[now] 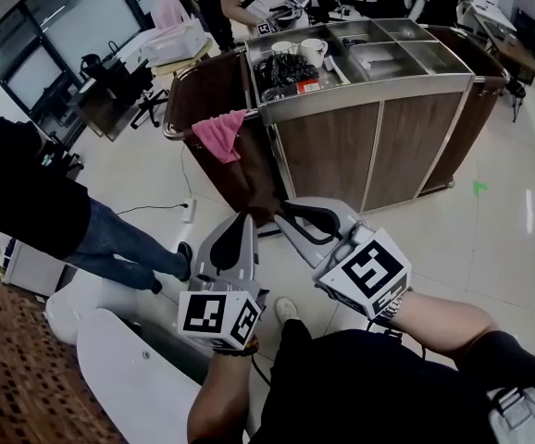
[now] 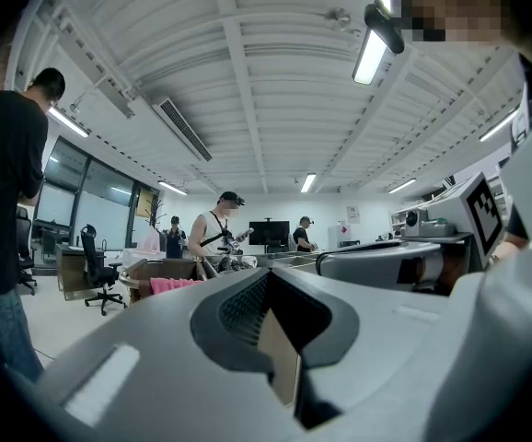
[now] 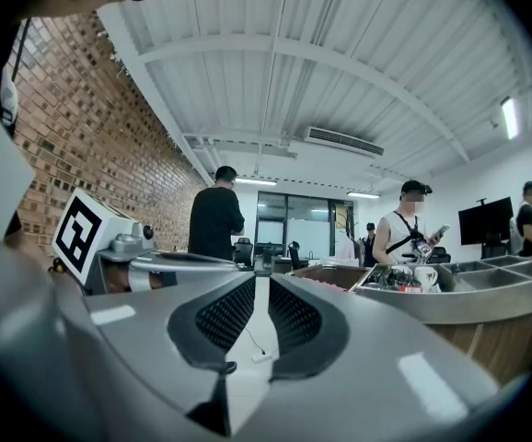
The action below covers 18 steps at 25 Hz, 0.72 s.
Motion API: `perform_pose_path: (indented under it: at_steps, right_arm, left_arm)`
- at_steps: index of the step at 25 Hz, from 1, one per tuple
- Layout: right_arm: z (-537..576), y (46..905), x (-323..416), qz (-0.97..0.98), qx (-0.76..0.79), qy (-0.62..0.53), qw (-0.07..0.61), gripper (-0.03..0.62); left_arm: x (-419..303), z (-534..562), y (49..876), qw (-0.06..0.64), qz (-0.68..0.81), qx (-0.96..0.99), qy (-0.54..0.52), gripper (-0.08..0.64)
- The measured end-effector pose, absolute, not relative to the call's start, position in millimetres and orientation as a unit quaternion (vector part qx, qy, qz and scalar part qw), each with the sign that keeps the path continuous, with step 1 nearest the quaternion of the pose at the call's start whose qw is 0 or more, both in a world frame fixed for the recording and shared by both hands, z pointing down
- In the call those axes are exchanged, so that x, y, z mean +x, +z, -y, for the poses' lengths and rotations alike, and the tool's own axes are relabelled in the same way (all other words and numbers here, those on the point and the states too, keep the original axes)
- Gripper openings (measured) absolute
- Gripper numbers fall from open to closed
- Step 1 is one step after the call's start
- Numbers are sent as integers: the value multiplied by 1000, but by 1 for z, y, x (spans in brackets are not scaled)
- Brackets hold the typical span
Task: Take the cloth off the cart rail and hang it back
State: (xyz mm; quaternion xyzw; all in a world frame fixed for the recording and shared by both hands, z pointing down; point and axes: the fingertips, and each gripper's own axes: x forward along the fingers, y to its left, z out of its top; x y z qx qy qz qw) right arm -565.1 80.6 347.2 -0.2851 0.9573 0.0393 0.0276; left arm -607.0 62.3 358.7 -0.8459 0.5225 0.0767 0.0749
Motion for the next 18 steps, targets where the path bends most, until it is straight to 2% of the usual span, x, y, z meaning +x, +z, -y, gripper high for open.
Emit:
perform_pose_path:
  at_steps: [5, 18]
  right_arm:
    - [-44, 358, -584, -956, -276, 99, 23, 63]
    - [115, 402, -661, -944, -319, 80, -38, 126]
  left_arm:
    - [-626, -35, 365, 70, -522, -846, 80, 3]
    - [-710, 92, 390, 51, -509, -855, 91, 3]
